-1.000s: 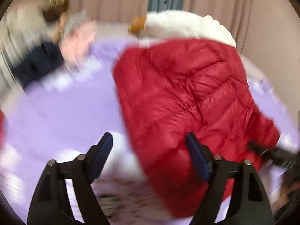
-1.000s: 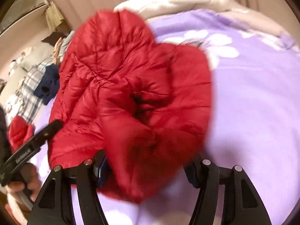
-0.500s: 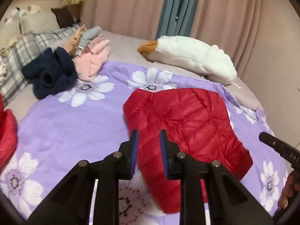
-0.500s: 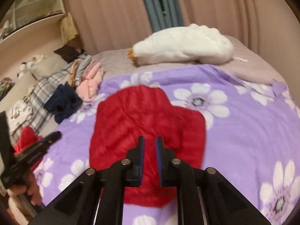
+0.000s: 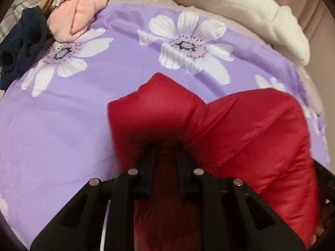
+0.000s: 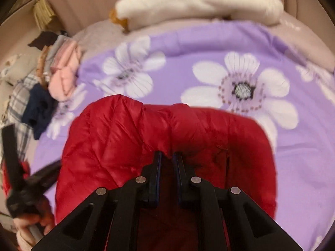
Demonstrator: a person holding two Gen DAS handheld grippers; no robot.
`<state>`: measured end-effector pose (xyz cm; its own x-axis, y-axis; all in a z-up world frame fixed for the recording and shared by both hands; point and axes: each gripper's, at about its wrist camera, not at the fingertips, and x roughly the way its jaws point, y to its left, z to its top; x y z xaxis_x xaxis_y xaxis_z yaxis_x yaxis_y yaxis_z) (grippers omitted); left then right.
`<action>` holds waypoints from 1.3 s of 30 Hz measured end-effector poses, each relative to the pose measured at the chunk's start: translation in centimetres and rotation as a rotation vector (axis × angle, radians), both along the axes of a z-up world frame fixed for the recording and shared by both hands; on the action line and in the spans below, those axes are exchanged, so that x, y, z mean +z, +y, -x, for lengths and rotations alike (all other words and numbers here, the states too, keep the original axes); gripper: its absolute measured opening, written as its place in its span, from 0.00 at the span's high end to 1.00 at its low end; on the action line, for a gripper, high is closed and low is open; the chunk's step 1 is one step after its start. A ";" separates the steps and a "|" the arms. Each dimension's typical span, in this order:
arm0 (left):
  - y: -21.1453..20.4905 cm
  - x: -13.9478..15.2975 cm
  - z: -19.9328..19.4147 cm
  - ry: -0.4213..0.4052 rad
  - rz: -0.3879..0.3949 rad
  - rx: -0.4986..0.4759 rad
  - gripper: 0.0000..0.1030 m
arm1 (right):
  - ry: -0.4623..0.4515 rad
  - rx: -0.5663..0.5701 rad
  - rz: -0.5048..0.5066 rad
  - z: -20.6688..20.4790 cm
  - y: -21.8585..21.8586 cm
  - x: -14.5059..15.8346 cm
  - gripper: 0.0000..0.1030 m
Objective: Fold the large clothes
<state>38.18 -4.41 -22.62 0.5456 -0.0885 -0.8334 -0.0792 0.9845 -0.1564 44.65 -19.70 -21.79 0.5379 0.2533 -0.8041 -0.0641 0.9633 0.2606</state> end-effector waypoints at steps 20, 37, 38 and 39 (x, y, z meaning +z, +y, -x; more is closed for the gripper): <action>-0.7 6.5 9.0 -0.109 0.123 -0.135 0.84 | -0.068 0.009 0.003 8.0 -3.8 4.3 0.95; -1.0 1.7 8.2 -0.115 0.214 -0.087 0.80 | -0.035 -0.011 -0.061 5.3 -4.1 -3.8 0.95; -1.0 2.5 9.0 -0.114 0.188 -0.084 0.80 | -0.023 -0.008 -0.087 5.9 -4.4 -3.1 0.95; -0.9 3.5 10.2 -0.119 0.165 -0.093 0.79 | -0.020 0.002 -0.109 6.5 -4.8 -2.3 0.95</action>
<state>28.01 -5.32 -19.09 0.6225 -0.2725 -0.7336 0.0389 0.9470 -0.3188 38.11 -24.49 -24.06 0.5530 0.3393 -0.7610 -0.0720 0.9294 0.3620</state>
